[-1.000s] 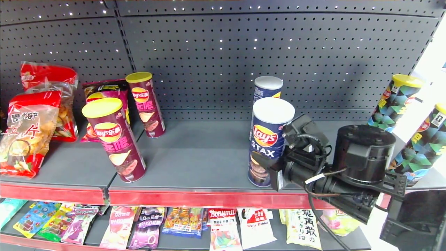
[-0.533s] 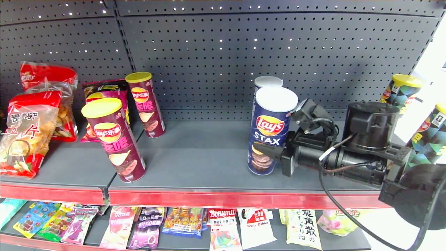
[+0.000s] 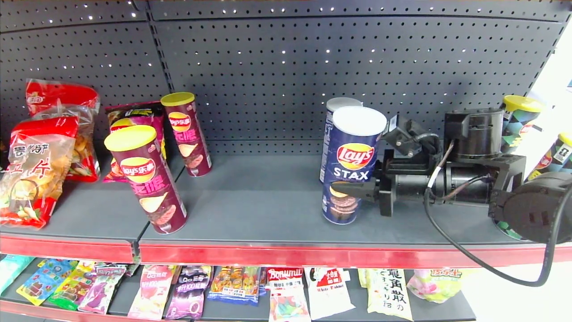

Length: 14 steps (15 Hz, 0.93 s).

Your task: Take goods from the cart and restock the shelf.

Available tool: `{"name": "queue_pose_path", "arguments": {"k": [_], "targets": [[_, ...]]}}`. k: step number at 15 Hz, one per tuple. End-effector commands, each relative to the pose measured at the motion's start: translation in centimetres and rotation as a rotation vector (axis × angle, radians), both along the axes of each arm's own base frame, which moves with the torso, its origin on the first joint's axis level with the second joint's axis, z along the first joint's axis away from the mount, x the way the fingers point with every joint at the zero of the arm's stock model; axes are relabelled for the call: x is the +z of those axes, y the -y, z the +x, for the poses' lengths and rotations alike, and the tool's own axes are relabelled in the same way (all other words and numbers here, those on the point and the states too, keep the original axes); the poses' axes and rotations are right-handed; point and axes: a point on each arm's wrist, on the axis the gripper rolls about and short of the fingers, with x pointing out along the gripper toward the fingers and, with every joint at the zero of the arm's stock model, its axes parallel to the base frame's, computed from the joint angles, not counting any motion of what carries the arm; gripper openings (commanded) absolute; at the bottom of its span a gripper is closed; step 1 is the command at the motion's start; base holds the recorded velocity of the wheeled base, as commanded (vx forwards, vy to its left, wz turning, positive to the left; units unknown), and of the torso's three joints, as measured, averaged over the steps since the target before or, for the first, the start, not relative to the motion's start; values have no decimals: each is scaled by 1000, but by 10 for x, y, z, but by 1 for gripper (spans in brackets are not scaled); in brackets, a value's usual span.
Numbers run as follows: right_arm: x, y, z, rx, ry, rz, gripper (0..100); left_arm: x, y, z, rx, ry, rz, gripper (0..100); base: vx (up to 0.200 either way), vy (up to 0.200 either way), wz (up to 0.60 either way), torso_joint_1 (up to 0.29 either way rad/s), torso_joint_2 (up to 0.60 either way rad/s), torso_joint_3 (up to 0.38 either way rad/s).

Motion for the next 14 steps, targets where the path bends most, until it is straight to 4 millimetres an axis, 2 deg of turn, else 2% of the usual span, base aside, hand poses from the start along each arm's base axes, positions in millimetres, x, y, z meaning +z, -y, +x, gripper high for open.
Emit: {"name": "queue_pose_path", "arguments": {"k": [1, 3, 5, 14], "targets": [[0, -1, 0, 38, -3, 9, 0, 0, 0, 0, 0, -1, 0, 100, 0, 0, 0, 0, 0, 0], [-2, -1, -1, 71, 5, 7, 0, 0, 0, 0, 2, -1, 0, 100, 0, 0, 0, 0, 0, 0], [-11, -4, 0, 135, 48, -28, 0, 0, 0, 0, 0, -1, 0, 100, 0, 0, 0, 0, 0, 0], [-19, 3, -8, 130, -5, -47, 0, 0, 0, 0, 0, -1, 0, 100, 0, 0, 0, 0, 0, 0]]}}
